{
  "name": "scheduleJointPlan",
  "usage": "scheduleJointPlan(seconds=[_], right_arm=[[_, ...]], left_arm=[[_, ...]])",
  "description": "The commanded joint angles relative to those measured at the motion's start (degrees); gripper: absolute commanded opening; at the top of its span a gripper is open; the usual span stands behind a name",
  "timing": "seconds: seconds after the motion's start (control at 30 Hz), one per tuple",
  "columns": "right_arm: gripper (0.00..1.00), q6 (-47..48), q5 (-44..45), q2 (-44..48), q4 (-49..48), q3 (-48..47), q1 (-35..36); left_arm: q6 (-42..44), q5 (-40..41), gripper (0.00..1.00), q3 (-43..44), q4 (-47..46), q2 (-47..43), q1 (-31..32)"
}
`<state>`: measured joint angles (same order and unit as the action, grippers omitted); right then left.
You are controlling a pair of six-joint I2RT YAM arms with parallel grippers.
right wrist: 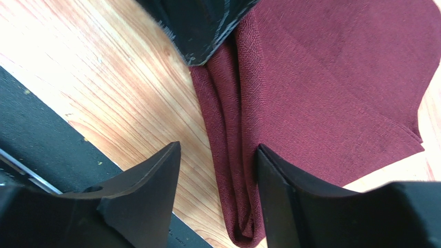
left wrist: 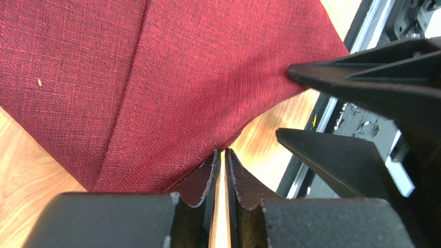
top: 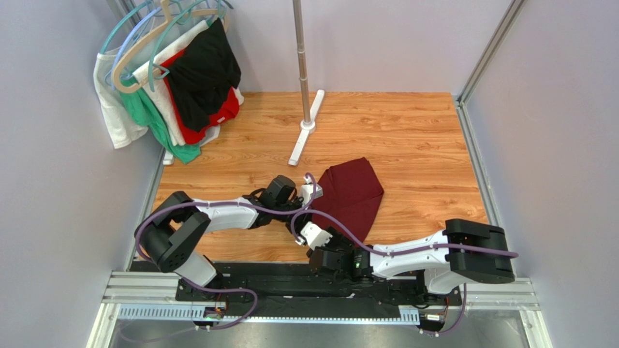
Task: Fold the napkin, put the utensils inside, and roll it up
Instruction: Roll the napkin at the center of the board.
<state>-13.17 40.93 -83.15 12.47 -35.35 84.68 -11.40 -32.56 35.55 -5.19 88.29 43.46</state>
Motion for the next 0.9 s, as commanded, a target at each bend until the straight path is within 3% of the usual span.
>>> scheduleJointPlan(seconds=[0.0,0.23,0.43,0.57,0.73,0.87], right_arm=[[0.57,0.6,0.6,-2.4,-3.4,-1.0,0.1],[0.49,-0.4,1.7,-5.3,-4.1,-0.6,-0.8],[0.35,-0.5,2.5,-8.8,-3.9,-1.0,-1.2],[0.18,-1.3,1.8,-10.8,-3.4,-1.8,-1.2],[0.0,-2.2,0.0,-12.3,-2.6,-2.5,-1.3],[0.0,-3.2,-2.9,-10.7,-0.7,-3.1,-2.2]], left_arm=[[-0.7,-1.2,0.15,2.3,-0.3,-0.4,-0.2],[-0.9,-1.5,0.15,2.3,-0.3,-0.6,-0.2],[-1.2,-1.9,0.16,2.4,-0.3,-0.8,-0.3],[-1.6,-2.5,0.18,2.6,-0.3,-0.8,-0.4],[-2.7,-2.3,0.31,2.5,-0.3,-2.1,-0.5],[-4.9,-1.1,0.47,2.2,0.5,-4.8,-0.9]])
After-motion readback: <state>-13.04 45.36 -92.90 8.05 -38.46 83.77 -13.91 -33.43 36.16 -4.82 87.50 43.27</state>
